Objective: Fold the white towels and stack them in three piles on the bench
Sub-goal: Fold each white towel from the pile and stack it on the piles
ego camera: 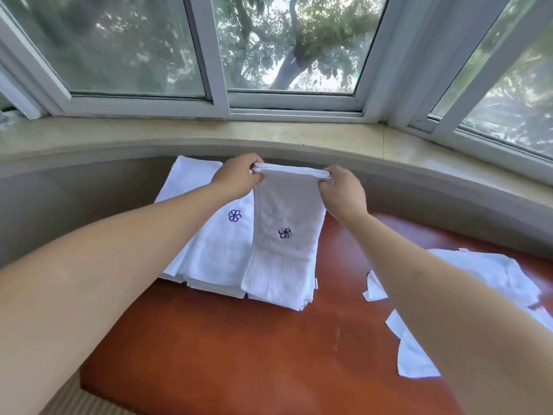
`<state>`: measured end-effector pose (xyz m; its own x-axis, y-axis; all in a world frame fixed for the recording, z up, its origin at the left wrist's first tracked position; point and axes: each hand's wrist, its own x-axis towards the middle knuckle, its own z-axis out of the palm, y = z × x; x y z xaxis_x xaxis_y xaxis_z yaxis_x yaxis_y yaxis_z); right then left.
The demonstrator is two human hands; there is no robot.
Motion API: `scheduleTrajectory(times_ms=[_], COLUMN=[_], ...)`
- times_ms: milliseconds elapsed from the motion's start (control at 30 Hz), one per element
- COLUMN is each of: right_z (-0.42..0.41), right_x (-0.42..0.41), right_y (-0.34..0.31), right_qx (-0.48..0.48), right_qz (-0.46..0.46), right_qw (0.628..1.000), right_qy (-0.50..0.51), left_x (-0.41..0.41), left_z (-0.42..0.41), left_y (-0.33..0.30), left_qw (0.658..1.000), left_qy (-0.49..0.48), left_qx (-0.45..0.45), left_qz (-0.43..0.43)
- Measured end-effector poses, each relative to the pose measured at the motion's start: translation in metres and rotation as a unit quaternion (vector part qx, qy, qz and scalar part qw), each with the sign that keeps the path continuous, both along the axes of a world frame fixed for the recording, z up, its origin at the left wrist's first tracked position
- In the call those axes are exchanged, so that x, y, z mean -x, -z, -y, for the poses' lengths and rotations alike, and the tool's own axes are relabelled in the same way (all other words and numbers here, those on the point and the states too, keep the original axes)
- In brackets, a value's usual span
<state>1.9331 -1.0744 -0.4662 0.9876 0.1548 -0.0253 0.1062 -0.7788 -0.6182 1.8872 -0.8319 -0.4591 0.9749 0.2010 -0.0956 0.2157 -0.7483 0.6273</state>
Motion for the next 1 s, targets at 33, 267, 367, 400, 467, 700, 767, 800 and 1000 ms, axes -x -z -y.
scheduleTrajectory(times_ms=[33, 267, 367, 400, 467, 700, 767, 800, 1000], right_z=[-0.002, -0.009, -0.013, -0.015, -0.019, -0.025, -0.023, -0.023, -0.017], right_x=[-0.009, -0.074, -0.108, -0.119, -0.141, -0.182, -0.183, -0.182, -0.157], right_y=[0.008, 0.064, 0.091, 0.100, 0.121, 0.205, 0.221, 0.228, 0.234], right_qx=[0.001, -0.005, -0.002, 0.001, 0.008, 0.037, 0.022, 0.016, -0.038], right_qz=[-0.003, -0.041, -0.052, -0.057, -0.064, -0.113, -0.127, -0.134, -0.211], right_qw=[1.000, 0.998, 0.997, 0.996, 0.995, 0.989, 0.986, 0.985, 0.959], right_qy=[0.005, 0.042, 0.062, 0.067, 0.076, 0.090, 0.102, 0.104, 0.185], left_x=[-0.011, -0.094, -0.133, -0.144, -0.165, -0.197, -0.197, -0.196, -0.181], left_z=[-0.002, -0.011, -0.016, -0.017, -0.020, -0.025, -0.027, -0.028, -0.033], left_y=[0.007, 0.058, 0.088, 0.099, 0.122, 0.208, 0.221, 0.227, 0.231], left_qw=[1.000, 0.999, 0.996, 0.994, 0.992, 0.980, 0.977, 0.977, 0.968], left_qy=[0.000, 0.022, 0.013, 0.006, -0.002, -0.007, 0.006, 0.005, 0.000], left_qx=[0.002, 0.025, 0.072, 0.085, 0.100, 0.142, 0.135, 0.134, 0.178], left_qz=[-0.007, -0.037, -0.057, -0.063, -0.074, -0.138, -0.162, -0.167, -0.175])
